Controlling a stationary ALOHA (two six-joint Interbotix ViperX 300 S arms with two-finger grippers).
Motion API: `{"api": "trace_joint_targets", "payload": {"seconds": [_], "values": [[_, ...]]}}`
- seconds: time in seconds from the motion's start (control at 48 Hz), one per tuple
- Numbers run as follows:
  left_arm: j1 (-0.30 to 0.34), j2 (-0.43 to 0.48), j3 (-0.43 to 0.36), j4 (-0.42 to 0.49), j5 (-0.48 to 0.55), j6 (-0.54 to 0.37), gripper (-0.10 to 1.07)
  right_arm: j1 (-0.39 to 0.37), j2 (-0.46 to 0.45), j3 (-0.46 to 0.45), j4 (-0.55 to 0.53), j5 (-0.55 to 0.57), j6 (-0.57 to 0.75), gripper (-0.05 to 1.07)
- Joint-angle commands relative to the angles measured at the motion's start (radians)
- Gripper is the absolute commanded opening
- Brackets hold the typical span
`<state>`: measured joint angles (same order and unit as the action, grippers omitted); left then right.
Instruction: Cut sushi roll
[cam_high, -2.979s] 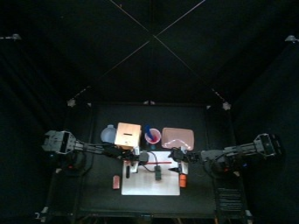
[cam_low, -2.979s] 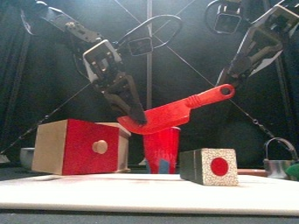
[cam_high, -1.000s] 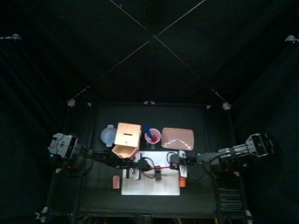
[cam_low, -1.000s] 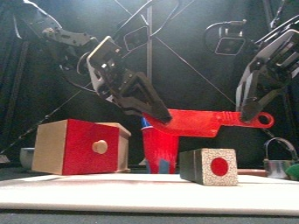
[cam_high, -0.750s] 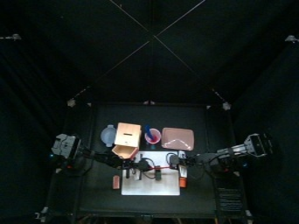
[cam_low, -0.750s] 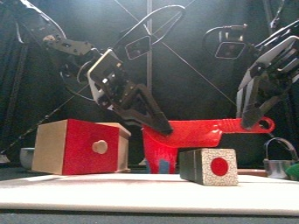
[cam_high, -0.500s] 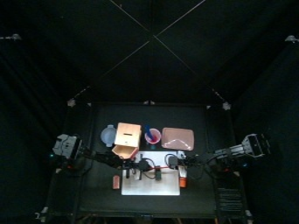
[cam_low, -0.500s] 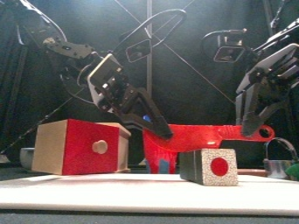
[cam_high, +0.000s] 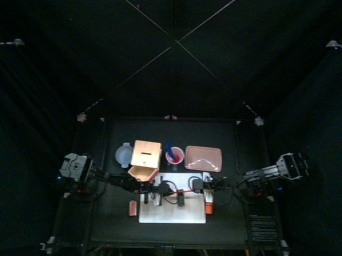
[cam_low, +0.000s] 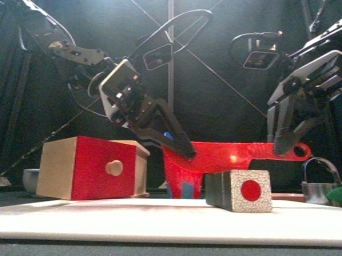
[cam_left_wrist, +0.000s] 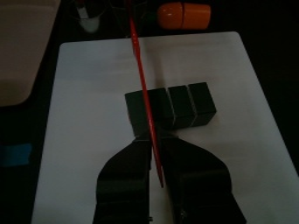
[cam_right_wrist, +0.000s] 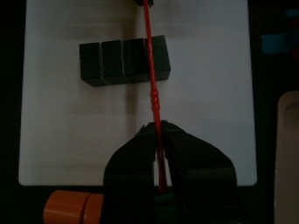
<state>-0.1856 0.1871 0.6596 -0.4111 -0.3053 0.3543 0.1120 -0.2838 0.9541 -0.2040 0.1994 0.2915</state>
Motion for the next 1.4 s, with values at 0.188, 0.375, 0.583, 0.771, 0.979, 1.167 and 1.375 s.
{"api": "trace_joint_targets", "payload": {"seconds": [0.188,0.375,0.583,0.771,0.979,1.167,1.375], "values": [[-0.017,-0.026,-0.012,-0.021,-0.002,0.002,0.49,0.000,-0.023,-0.023,-0.003,-0.005,0.003,0.41],[-0.025,-0.025,-0.009,-0.025,0.002,0.002,0.49,0.015,-0.020,-0.017,-0.002,-0.005,0.003,0.41],[-0.025,-0.025,-0.009,-0.032,0.002,0.003,0.49,0.009,-0.020,-0.018,-0.009,-0.003,0.002,0.41],[-0.018,-0.028,-0.008,-0.032,0.002,0.003,0.49,0.003,-0.029,-0.034,-0.048,0.002,-0.002,0.41],[-0.017,-0.028,-0.008,-0.032,0.002,0.003,0.49,-0.015,-0.034,-0.049,-0.104,0.038,0.002,0.41],[-0.017,-0.026,-0.008,-0.031,0.002,0.003,0.49,-0.015,-0.029,-0.044,-0.094,0.040,0.005,0.41],[-0.025,-0.029,-0.014,-0.032,0.002,0.002,0.49,-0.006,-0.040,-0.044,-0.060,0.040,0.003,0.41]]}}
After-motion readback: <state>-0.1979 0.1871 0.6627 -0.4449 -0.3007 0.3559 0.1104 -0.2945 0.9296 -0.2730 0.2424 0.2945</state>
